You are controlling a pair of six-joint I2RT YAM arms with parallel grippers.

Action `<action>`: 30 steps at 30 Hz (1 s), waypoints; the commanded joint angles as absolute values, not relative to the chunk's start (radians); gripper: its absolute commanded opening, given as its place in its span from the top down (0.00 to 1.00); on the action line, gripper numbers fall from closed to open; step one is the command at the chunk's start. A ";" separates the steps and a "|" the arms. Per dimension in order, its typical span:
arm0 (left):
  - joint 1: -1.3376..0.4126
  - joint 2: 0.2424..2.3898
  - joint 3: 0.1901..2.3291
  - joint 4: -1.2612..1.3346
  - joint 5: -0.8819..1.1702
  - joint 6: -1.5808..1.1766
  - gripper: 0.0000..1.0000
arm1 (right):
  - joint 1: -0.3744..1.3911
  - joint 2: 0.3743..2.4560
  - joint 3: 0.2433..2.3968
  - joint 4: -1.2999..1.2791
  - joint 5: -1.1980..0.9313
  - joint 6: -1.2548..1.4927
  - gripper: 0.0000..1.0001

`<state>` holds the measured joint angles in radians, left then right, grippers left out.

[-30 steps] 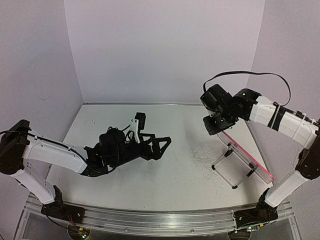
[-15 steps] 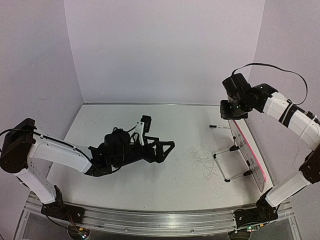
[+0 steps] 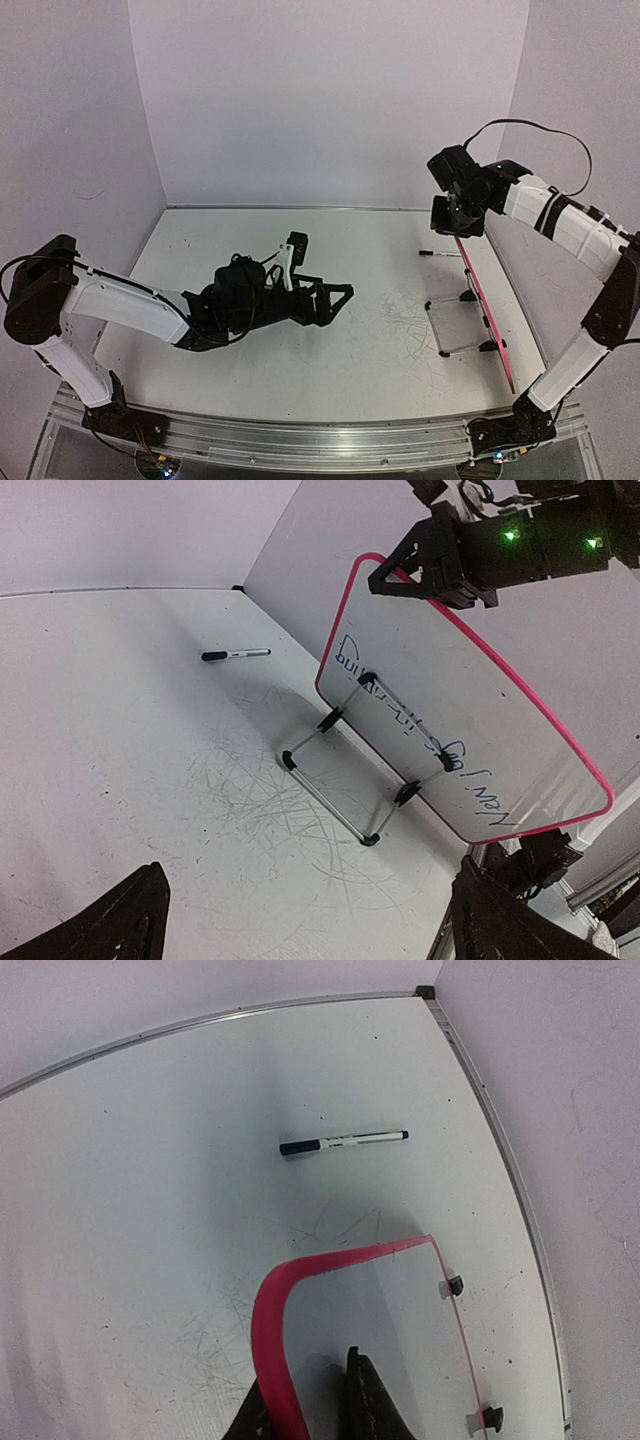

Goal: Write a sentence on the whiteboard
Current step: Adjust the whiteboard at the center of the board.

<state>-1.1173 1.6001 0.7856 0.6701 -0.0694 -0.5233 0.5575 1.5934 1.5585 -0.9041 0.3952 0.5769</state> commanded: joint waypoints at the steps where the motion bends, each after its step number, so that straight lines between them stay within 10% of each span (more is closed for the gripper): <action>1: -1.109 1.586 0.820 0.667 -0.056 -0.525 0.01 | 0.562 1.648 1.639 -0.730 0.118 1.008 1.00; 30: -1.094 1.639 0.936 0.655 0.077 -0.525 0.01 | 0.562 1.585 1.568 -0.772 0.328 1.093 1.00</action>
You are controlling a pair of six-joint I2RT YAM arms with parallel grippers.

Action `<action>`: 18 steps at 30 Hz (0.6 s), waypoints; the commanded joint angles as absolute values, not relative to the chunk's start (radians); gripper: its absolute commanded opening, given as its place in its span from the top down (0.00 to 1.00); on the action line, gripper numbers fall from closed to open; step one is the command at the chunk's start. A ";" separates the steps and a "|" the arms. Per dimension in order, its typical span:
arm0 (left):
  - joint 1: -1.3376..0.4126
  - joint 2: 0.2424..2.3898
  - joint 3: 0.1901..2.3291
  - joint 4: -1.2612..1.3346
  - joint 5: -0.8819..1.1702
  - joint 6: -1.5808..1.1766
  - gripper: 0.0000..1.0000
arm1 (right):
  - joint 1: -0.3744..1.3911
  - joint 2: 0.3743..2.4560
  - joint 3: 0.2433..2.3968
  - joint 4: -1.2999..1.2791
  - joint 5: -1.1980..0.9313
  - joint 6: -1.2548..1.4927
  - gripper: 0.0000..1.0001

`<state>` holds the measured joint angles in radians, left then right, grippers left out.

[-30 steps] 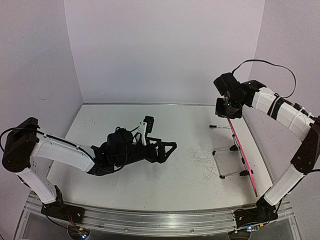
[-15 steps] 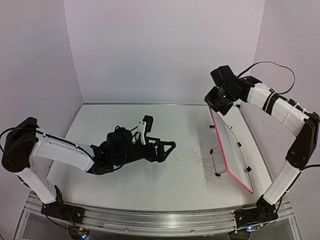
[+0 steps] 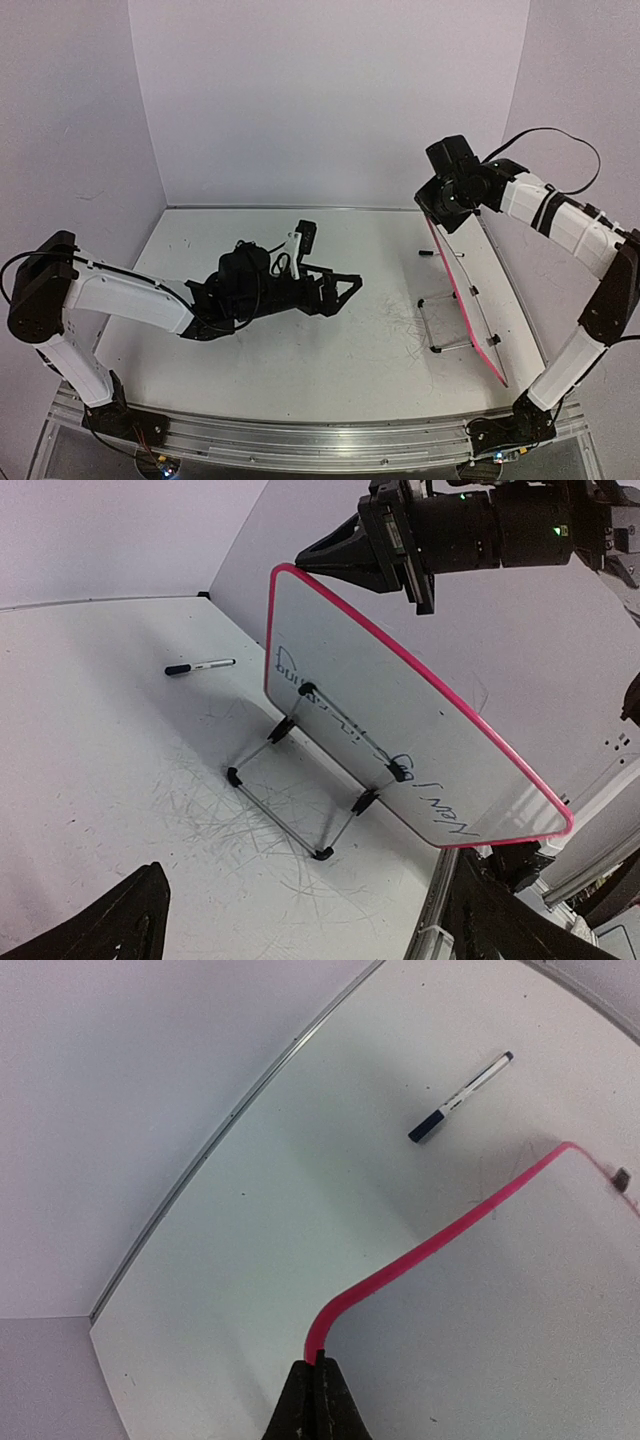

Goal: Write a sentence on the whiteboard
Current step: Adjust the whiteboard at the center of the board.

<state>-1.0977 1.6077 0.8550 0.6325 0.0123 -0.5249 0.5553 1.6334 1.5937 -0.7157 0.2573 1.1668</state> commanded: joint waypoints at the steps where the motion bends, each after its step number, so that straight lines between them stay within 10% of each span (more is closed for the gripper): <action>1: -1.094 1.641 0.941 0.656 0.081 -0.523 0.01 | 0.562 1.579 1.568 -0.773 0.340 1.058 1.00; 10: -1.094 1.653 0.935 0.654 0.088 -0.531 0.01 | 0.562 1.493 1.558 -0.797 0.451 0.648 0.83; 18: -1.094 1.728 0.979 0.651 0.155 -0.549 0.01 | 0.561 1.377 1.569 -0.810 0.327 0.287 0.17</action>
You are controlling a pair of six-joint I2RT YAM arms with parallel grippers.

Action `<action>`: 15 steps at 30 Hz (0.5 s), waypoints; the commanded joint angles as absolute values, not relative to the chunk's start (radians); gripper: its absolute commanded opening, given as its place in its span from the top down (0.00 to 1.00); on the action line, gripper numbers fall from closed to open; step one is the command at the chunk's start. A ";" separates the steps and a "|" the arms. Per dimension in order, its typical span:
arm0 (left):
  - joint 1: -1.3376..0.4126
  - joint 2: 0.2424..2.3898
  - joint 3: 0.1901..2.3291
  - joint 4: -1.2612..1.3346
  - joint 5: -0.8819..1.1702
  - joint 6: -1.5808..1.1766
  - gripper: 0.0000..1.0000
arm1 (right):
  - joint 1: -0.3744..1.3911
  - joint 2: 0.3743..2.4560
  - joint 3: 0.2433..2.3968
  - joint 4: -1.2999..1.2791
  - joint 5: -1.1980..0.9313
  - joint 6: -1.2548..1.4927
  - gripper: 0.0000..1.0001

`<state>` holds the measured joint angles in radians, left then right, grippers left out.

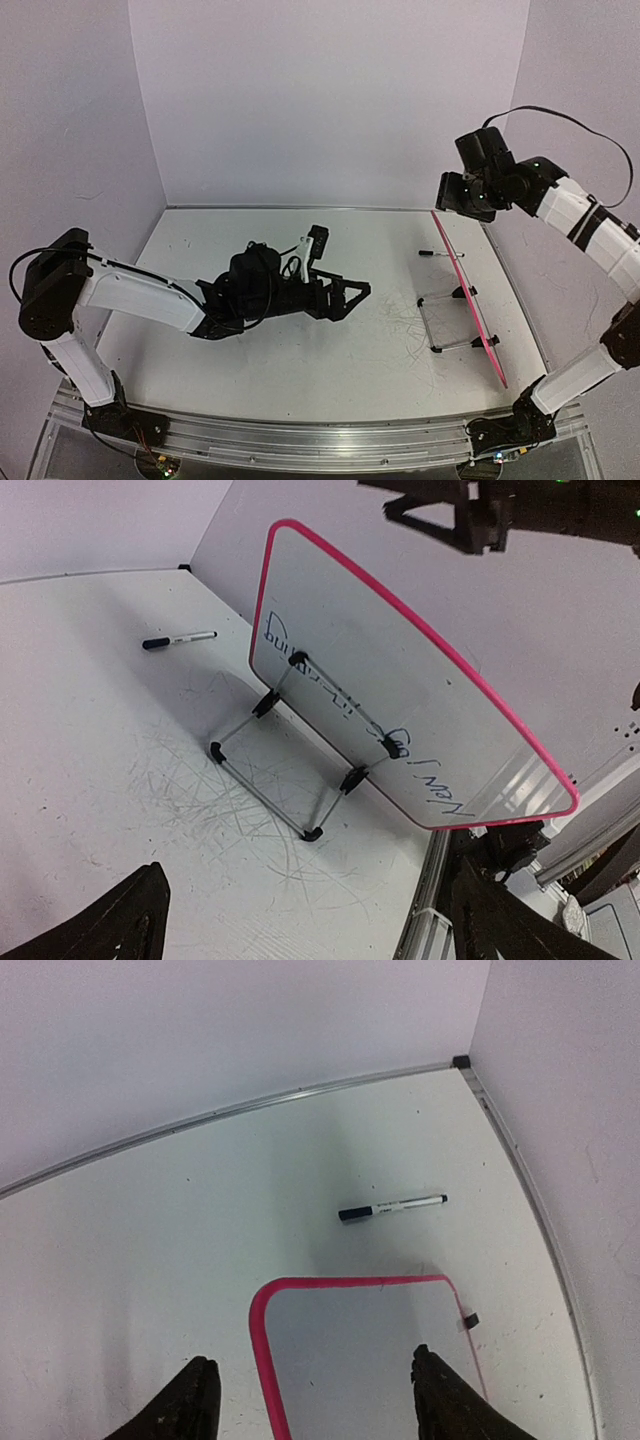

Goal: Write a sentence on the whiteboard
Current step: Adjust the whiteboard at the center of the board.

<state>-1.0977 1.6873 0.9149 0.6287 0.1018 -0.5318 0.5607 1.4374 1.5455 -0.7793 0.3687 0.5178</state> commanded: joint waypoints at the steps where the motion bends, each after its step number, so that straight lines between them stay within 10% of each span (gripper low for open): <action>1: -1.094 1.739 0.988 0.650 0.164 -0.552 0.01 | 0.562 1.381 1.581 -0.848 0.335 0.280 0.11; 15: -1.095 1.725 0.991 0.642 0.136 -0.536 0.00 | 0.742 1.442 1.575 -1.300 0.483 0.559 0.09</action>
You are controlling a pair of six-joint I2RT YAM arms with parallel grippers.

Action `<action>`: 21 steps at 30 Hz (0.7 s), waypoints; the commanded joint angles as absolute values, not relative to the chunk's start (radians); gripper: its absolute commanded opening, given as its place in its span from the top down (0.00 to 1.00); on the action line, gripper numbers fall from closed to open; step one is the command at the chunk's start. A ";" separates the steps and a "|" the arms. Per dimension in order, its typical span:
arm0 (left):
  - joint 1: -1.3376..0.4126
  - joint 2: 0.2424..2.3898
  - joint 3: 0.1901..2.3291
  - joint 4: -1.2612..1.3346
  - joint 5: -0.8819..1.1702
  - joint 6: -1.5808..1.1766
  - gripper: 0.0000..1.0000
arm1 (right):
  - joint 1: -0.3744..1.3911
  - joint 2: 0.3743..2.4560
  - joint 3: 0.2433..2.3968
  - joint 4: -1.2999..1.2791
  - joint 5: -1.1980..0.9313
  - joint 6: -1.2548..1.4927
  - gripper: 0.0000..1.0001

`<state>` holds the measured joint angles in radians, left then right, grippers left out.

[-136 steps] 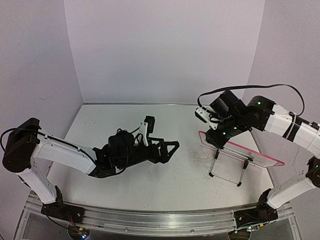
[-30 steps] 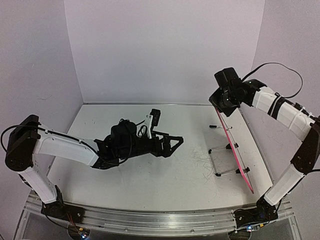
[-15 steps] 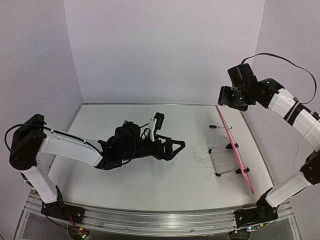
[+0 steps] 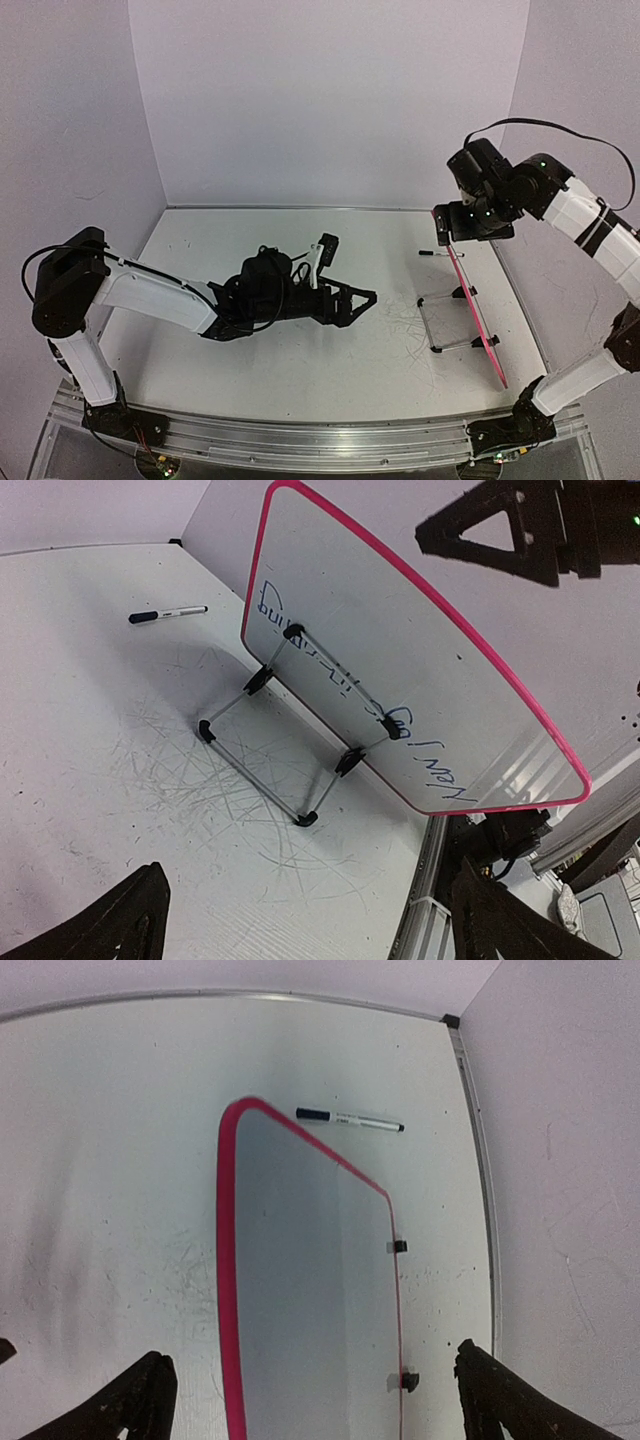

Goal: Write a sentence on the whiteboard
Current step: Adjust the whiteboard at the center of the board.

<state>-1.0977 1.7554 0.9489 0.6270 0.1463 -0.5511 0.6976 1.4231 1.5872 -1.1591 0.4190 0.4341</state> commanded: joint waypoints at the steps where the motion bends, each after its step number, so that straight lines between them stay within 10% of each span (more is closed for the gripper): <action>1: -1.096 1.726 0.991 0.640 0.132 -0.532 0.01 | 0.746 1.443 1.565 -1.299 0.481 0.570 0.11; 21: -1.218 1.754 1.042 0.543 -0.264 -0.444 0.08 | 0.759 1.469 1.532 -1.196 0.490 0.673 0.99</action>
<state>-1.2214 1.7557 1.0091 0.5644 -0.1730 -0.4767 0.7616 1.4734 1.5247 -1.2153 0.4723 0.5940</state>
